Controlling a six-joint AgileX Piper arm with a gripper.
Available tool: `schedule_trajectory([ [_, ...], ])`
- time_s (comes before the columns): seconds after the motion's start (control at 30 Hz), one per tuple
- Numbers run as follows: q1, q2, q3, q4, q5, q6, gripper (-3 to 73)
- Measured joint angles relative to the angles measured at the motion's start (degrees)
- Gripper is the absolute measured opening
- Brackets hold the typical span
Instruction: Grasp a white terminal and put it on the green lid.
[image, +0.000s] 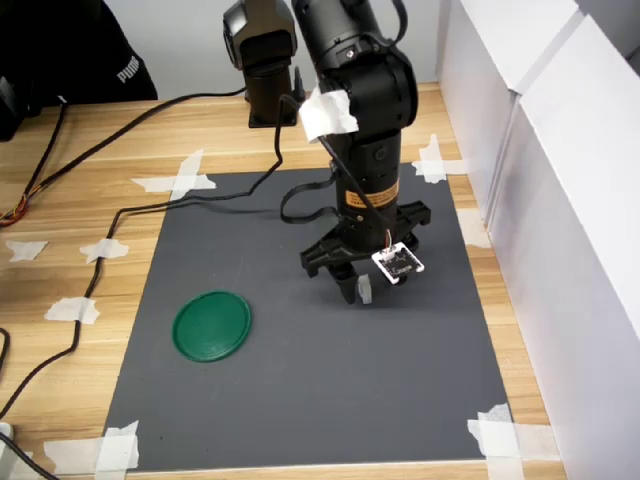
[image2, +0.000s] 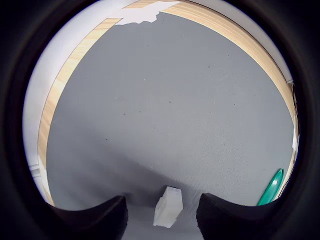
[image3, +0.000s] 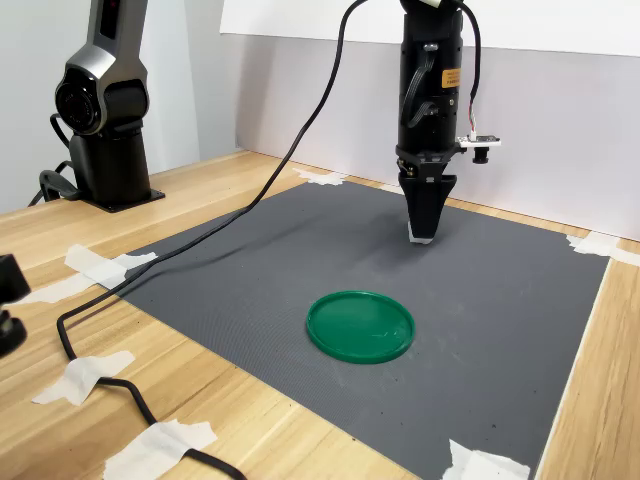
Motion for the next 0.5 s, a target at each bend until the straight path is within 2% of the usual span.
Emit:
schedule_trajectory([
  [0.5, 0.0, 0.2, 0.0, 0.0, -1.4, 1.4, 56.4],
])
